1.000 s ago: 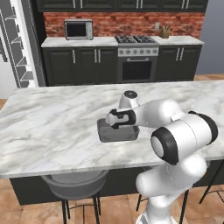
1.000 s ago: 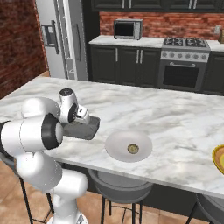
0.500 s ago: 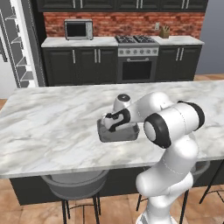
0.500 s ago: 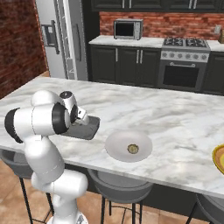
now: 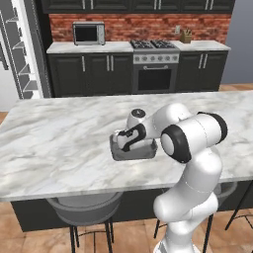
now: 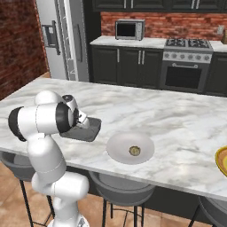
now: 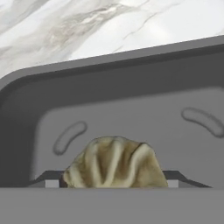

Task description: Place two dumplings into each of the tupperware containers and then place the containers in the fridge.

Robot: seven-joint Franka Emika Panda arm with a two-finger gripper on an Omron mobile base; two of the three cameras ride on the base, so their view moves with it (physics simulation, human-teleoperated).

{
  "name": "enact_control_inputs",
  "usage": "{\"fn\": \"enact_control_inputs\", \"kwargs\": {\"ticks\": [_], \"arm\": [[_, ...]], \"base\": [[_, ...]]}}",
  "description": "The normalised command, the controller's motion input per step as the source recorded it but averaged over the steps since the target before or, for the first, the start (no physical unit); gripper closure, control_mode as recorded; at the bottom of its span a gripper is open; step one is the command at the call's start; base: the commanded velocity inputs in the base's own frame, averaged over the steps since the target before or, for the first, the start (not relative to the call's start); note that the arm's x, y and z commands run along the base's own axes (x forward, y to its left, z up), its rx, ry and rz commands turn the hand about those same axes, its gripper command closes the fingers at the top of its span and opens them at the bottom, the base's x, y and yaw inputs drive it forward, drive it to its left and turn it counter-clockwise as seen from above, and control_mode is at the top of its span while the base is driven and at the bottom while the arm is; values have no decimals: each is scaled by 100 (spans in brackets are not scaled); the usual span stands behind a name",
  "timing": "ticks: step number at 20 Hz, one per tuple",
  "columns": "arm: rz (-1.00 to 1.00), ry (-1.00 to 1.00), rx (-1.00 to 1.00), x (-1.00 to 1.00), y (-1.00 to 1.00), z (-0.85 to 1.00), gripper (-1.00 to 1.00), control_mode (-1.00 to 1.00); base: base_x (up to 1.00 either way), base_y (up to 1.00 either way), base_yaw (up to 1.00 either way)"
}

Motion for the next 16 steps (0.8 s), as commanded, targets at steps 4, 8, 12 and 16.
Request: {"fn": "enact_control_inputs", "kwargs": {"ticks": [4,8,12,16], "arm": [[0,-1,4,0,0,-2,-100,-100],[0,-2,4,0,0,0,-100,-100],[0,-13,8,-6,-20,13,-100,-100],[-8,-11,0,-59,-76,24,-100,-100]], "base": [[0,0,0],[0,0,0],[0,0,0],[0,0,0]]}}
